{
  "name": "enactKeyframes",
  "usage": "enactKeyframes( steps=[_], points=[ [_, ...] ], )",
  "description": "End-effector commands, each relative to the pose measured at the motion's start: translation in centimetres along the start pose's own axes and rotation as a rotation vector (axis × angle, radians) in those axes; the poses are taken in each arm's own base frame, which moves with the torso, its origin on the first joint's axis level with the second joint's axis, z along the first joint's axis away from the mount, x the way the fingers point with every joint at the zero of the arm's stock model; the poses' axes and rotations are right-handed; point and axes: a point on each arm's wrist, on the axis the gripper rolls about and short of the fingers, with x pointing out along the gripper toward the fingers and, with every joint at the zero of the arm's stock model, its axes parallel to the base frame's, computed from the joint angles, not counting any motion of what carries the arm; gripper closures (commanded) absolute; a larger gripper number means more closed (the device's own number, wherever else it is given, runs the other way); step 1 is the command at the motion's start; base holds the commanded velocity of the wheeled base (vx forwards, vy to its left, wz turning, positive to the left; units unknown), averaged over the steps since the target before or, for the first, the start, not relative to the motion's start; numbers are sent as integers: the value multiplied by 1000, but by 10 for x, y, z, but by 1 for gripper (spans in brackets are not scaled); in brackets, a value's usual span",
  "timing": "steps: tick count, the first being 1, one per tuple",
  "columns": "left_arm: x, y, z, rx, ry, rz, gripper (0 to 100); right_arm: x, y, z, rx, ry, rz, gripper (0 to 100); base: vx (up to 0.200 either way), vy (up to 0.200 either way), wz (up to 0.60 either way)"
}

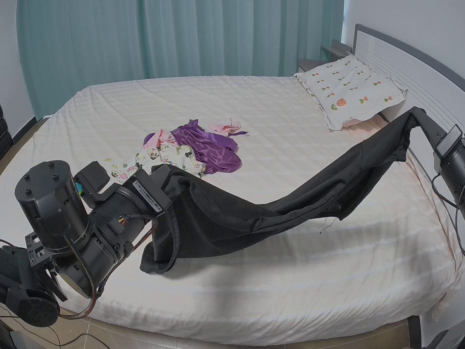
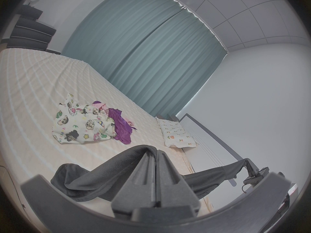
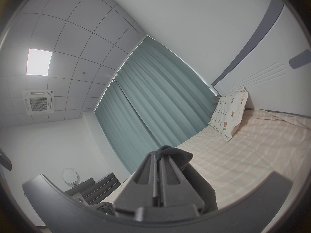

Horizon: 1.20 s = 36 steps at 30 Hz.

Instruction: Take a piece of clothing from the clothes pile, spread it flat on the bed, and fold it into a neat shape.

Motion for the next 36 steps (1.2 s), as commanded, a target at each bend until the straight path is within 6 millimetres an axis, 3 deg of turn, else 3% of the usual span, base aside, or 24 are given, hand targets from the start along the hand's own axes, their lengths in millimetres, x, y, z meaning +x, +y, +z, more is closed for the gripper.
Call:
enactKeyframes(
  steps=[1,23,29,36],
  points=[
    [0,-1,1,-3,-3,-2,100,-6,3,5,0,-13,9,100,0,-200,0],
    [-2,6,-6,8,20,15,100,-16,0,-13,11,79,11,100,0,-200,0],
    [-4,9,-9,13,35,19,100,-21,6,-29,34,157,49,100,0,0,0],
    [-10,4,-2,-2,14,-8,100,-27,12,-28,48,177,113,100,-114,0,0]
  ],
)
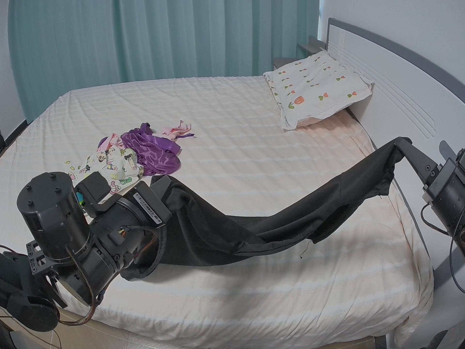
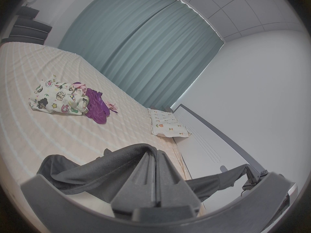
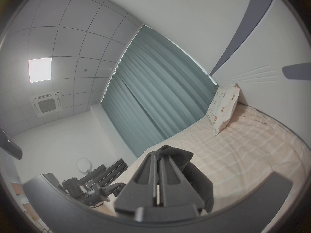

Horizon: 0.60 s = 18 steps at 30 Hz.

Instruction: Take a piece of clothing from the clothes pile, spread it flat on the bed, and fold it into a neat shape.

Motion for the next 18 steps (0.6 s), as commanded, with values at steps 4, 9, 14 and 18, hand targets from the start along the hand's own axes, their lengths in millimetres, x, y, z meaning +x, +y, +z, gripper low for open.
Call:
enactKeyframes(
  steps=[4,9,14,18],
  points=[
    [-18,-12,18,-46,-47,-82,100,-19,13,12,15,-6,134,100,-200,0,0],
    [-30,-17,34,-75,-99,-123,100,-39,30,30,13,-72,256,100,-200,0,0],
    [-42,-21,52,-107,-159,-157,100,-48,47,53,18,-165,347,100,-200,0,0],
    [-38,-20,67,-115,-225,-133,100,-40,61,74,16,-243,388,100,-200,0,0]
  ],
)
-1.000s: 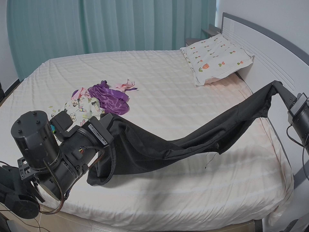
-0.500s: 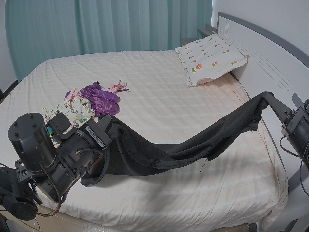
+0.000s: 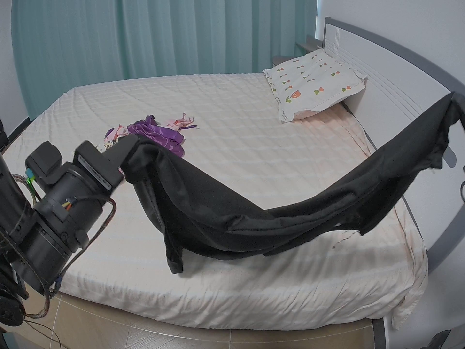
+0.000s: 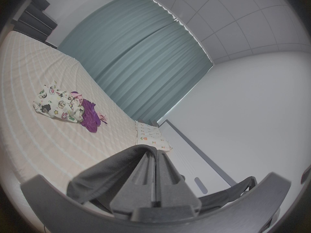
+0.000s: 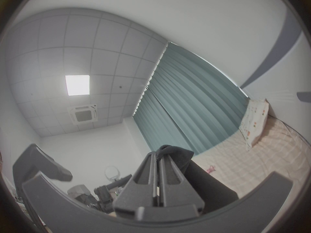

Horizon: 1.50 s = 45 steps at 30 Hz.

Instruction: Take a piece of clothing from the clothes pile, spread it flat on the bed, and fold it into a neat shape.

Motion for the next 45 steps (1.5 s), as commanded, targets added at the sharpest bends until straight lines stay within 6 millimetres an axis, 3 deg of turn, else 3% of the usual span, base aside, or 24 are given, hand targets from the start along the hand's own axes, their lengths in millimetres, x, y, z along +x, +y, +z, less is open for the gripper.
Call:
enactKeyframes(
  steps=[1,4,7,8,9,14,19,22,23,35,45],
  points=[
    [4,0,29,-12,-121,17,100,18,18,29,-14,-106,71,100,-200,0,0],
    [9,0,37,-7,-156,33,100,39,12,31,-11,-87,31,100,-67,0,0],
    [10,5,36,23,-110,91,100,71,-17,34,22,-69,-66,100,0,0,0],
    [10,5,36,25,-106,94,100,72,-18,33,24,-66,-67,100,0,0,0],
    [10,8,32,40,-67,127,100,89,-31,31,22,-55,-81,100,0,0,0],
    [16,16,26,62,-33,183,100,121,-80,6,11,5,-180,100,0,0,0],
    [46,43,13,101,-7,305,100,144,-118,-21,15,54,-244,100,0,0,0],
    [52,47,12,104,-7,323,100,146,-121,-23,8,52,-248,100,133,0,0],
    [68,58,12,108,-17,364,100,151,-128,-26,-23,36,-255,100,200,0,0],
    [107,72,12,111,-46,406,100,158,-149,-39,-34,40,-288,100,200,0,0],
    [139,110,-5,131,-14,502,100,164,-190,-61,-37,70,-363,100,200,0,0]
  ],
)
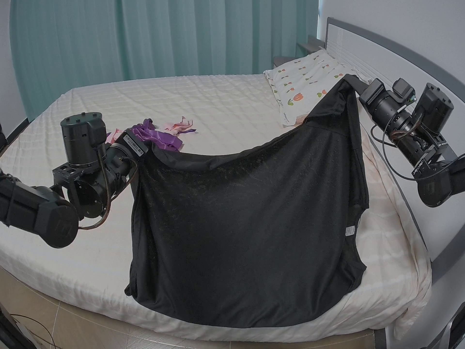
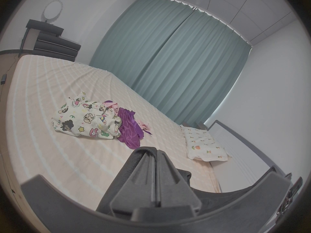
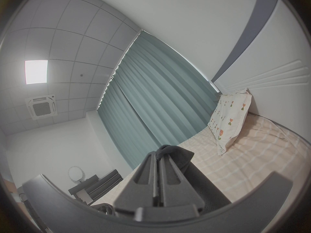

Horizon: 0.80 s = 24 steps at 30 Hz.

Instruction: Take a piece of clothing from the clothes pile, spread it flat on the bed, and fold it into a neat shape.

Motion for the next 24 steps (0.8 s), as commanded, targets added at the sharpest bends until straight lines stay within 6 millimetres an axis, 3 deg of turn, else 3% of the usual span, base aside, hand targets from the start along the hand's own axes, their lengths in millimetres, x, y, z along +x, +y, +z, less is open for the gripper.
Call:
enactKeyframes(
  steps=[1,8,10,18,19,21,22,24],
  points=[
    [34,17,-23,28,42,76,100,14,-30,-25,5,34,-76,100,200,0,0],
    [61,27,-49,31,94,103,100,26,-64,-59,24,81,-155,100,200,0,0],
    [68,31,-59,25,114,119,100,27,-77,-75,28,109,-182,100,0,0,0],
    [91,46,-87,-40,145,169,100,39,-104,-108,28,122,-223,100,0,0,0],
    [93,49,-91,-40,152,176,100,38,-108,-114,30,135,-231,0,0,0,0],
    [97,52,-97,-36,160,184,100,37,-114,-122,34,151,-243,0,0,0,0],
    [97,52,-97,-36,160,184,0,37,-114,-122,34,151,-243,0,0,0,0],
    [108,59,-104,-44,160,203,0,33,-130,-138,33,194,-293,0,0,0,0]
  ],
)
